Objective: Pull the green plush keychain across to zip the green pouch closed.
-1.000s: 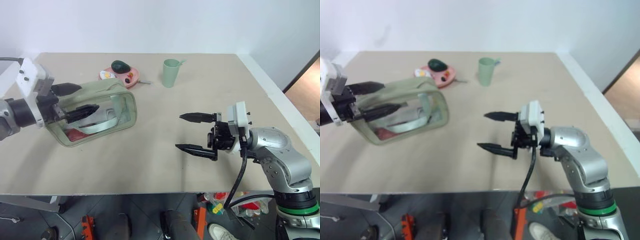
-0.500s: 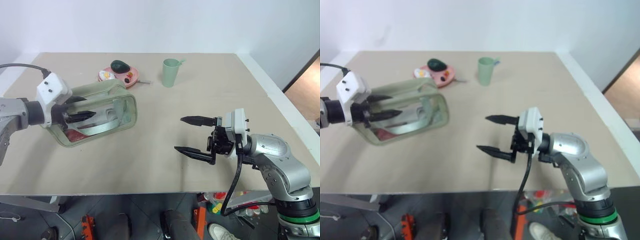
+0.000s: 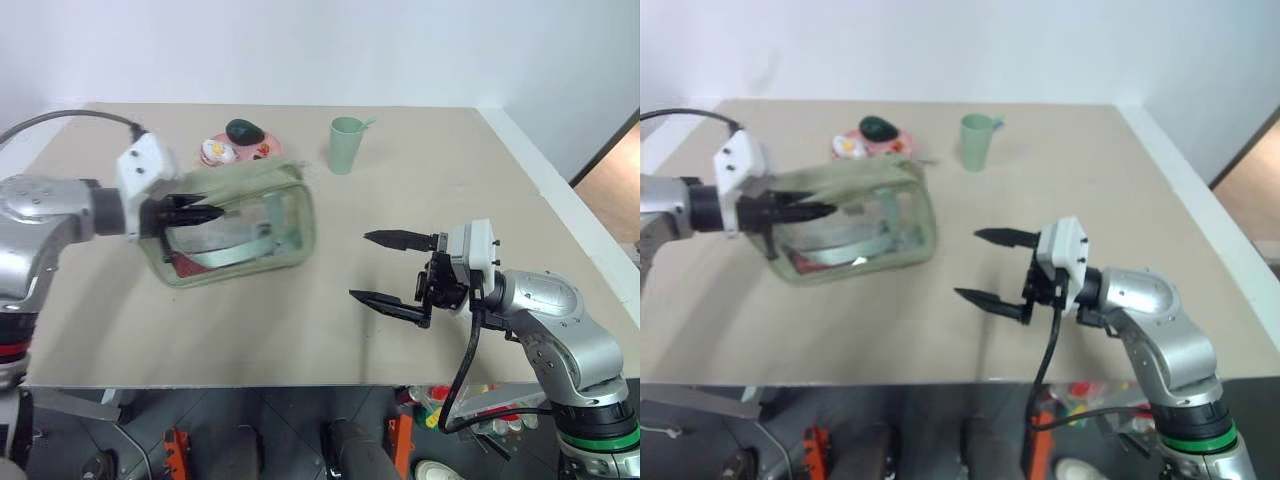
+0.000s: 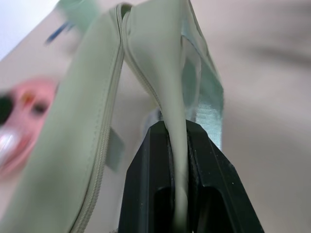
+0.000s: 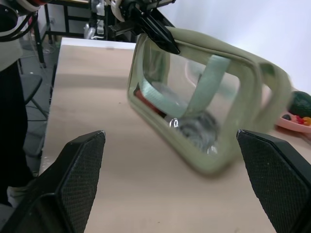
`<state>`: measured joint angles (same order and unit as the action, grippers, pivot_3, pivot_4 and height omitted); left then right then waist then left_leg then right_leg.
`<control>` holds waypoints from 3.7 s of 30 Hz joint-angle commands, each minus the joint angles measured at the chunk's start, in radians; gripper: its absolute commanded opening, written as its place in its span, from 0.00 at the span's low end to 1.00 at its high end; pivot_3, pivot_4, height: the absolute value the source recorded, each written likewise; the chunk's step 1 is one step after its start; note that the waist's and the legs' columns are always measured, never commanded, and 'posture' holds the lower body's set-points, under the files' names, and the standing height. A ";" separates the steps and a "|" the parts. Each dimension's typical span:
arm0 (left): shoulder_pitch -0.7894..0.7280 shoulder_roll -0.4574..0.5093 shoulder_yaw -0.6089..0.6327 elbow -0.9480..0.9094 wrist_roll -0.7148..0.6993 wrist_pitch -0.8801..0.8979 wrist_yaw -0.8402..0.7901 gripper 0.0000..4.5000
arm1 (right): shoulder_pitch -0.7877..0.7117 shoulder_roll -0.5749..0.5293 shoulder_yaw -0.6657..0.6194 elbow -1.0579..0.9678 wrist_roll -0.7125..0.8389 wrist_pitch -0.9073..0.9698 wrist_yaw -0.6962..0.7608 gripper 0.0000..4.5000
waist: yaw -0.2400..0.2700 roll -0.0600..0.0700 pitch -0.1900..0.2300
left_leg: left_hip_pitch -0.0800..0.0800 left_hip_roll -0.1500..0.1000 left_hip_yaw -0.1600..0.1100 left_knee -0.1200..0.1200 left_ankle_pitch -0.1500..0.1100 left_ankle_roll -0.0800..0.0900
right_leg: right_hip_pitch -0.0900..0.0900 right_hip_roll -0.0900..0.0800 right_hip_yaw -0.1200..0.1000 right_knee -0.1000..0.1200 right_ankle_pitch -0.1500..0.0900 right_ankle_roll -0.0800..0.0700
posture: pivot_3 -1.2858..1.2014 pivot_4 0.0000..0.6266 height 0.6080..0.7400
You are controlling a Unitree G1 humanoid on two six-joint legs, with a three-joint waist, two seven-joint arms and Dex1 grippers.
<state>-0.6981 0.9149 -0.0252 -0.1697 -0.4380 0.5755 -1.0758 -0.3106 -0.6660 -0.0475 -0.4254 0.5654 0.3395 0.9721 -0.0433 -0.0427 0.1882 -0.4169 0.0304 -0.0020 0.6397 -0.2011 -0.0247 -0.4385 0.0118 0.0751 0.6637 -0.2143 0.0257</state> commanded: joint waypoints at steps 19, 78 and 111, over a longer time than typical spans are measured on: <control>-0.143 -0.261 -0.182 -0.166 0.017 0.235 0.123 0.00 | -0.016 -0.030 -0.087 0.044 -0.029 -0.037 -0.045 1.00 | -0.002 0.000 0.000 | 0.002 -0.001 -0.002 0.001 0.001 0.001 | 0.002 0.000 0.000 0.002 0.000 0.001 | 0.52 0.24 1.00; 0.240 -0.158 0.169 -0.438 -0.370 0.066 0.204 1.00 | -0.219 -0.051 -0.057 0.309 -0.035 0.016 0.092 0.01 | -0.004 0.000 0.000 | 0.012 -0.001 -0.002 0.001 0.001 0.001 | 0.012 0.001 0.000 0.002 -0.002 -0.005 | 0.52 0.24 1.00; 0.428 -0.402 0.422 -0.173 -0.342 0.087 0.712 1.00 | -0.148 -0.122 -0.119 0.295 -0.030 -0.009 0.139 0.01 | -0.005 0.001 0.000 | 0.013 0.000 -0.002 0.000 0.001 0.001 | 0.013 0.000 0.000 0.001 -0.002 -0.003 | 0.52 0.24 1.00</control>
<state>-0.2501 0.5211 0.3728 -0.3584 -0.7849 0.6624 -0.4075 -0.4517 -0.7955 -0.1622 -0.0845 0.5193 0.3386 1.1106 -0.0484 -0.0421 0.1884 -0.4033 0.0303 -0.0039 0.6395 -0.1999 -0.0240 -0.4254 0.0121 0.0749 0.6644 -0.2159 0.0229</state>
